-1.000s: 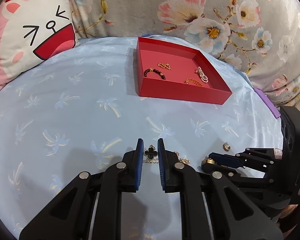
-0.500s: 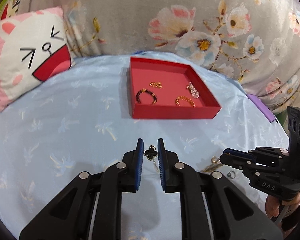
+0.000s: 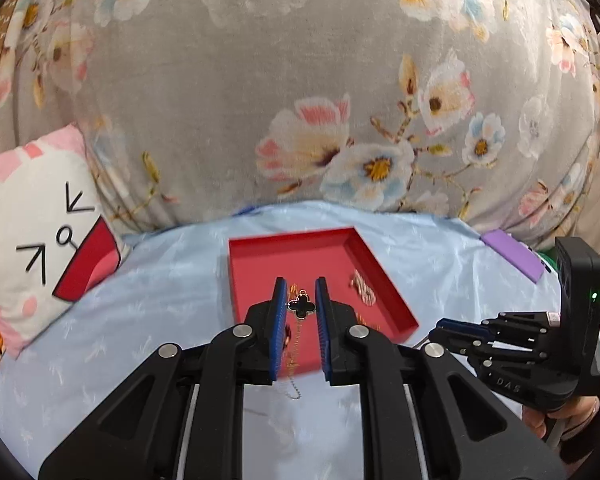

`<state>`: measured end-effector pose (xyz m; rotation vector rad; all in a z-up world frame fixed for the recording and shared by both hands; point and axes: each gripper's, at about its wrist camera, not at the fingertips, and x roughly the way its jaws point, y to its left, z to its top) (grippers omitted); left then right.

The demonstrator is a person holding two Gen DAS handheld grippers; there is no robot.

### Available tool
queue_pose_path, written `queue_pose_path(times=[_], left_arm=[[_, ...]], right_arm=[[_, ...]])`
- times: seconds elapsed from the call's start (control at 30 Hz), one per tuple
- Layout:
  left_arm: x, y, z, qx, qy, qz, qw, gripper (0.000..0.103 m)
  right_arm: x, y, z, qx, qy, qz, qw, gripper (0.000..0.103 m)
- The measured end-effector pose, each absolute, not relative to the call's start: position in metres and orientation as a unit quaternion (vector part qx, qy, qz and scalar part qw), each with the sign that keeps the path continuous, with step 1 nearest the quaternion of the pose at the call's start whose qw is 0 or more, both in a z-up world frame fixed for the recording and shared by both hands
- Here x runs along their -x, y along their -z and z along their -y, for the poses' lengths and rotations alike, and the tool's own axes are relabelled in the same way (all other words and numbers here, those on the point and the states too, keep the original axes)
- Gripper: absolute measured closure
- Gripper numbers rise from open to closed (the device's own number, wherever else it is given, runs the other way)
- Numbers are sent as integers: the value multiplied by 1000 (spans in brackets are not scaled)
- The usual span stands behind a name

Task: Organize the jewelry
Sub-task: 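Carry the clover necklace and gold watch into the red box and open both tools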

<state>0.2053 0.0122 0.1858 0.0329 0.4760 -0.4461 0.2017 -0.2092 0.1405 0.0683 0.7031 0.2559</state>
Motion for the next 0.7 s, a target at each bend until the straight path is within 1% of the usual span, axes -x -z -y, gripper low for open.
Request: queue_pose_path(times=[0.13,0.27,0.53,0.7], left_arm=[[-239,-200,5,-16,216,-217,952,89],[-271,-202,17,-13,212,-213,954,89],[-336,-167,37,-17,188,-236,953,89],[-365,-140,40,-11,176,-255,951,89]], right_arm=[[-239,-149,223,-56,-109,-336,934,92],[-273,-149,231,-71,-99,-337,933,92],[-338,-117,235,-81,-86,-364,924,92],[-360,-93,233,-87,-83,-385,915,92]])
